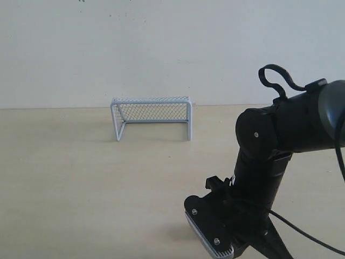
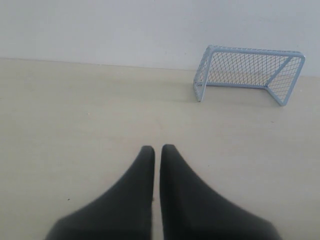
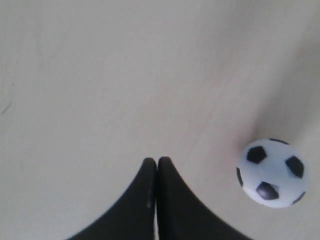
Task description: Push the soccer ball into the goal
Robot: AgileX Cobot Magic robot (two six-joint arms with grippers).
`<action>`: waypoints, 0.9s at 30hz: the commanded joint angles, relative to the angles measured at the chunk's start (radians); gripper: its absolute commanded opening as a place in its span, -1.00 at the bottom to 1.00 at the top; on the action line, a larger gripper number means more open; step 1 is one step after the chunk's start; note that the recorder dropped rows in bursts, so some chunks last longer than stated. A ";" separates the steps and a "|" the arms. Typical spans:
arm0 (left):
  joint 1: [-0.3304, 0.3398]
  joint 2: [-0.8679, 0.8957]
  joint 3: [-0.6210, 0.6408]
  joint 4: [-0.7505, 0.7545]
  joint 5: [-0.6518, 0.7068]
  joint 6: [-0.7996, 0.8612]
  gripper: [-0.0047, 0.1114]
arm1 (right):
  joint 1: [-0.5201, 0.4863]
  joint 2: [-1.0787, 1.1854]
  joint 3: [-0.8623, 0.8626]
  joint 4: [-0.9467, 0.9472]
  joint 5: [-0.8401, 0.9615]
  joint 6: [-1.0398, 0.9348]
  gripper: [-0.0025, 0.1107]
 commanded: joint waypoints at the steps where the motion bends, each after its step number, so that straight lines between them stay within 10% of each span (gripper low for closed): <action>1: -0.006 -0.004 0.004 0.006 -0.001 0.001 -0.84 | -0.006 0.001 -0.007 0.039 0.057 -0.028 -0.96; 27: -0.006 -0.004 0.004 0.006 -0.001 0.001 -0.84 | -0.006 0.001 -0.007 0.077 -0.050 -0.083 -0.96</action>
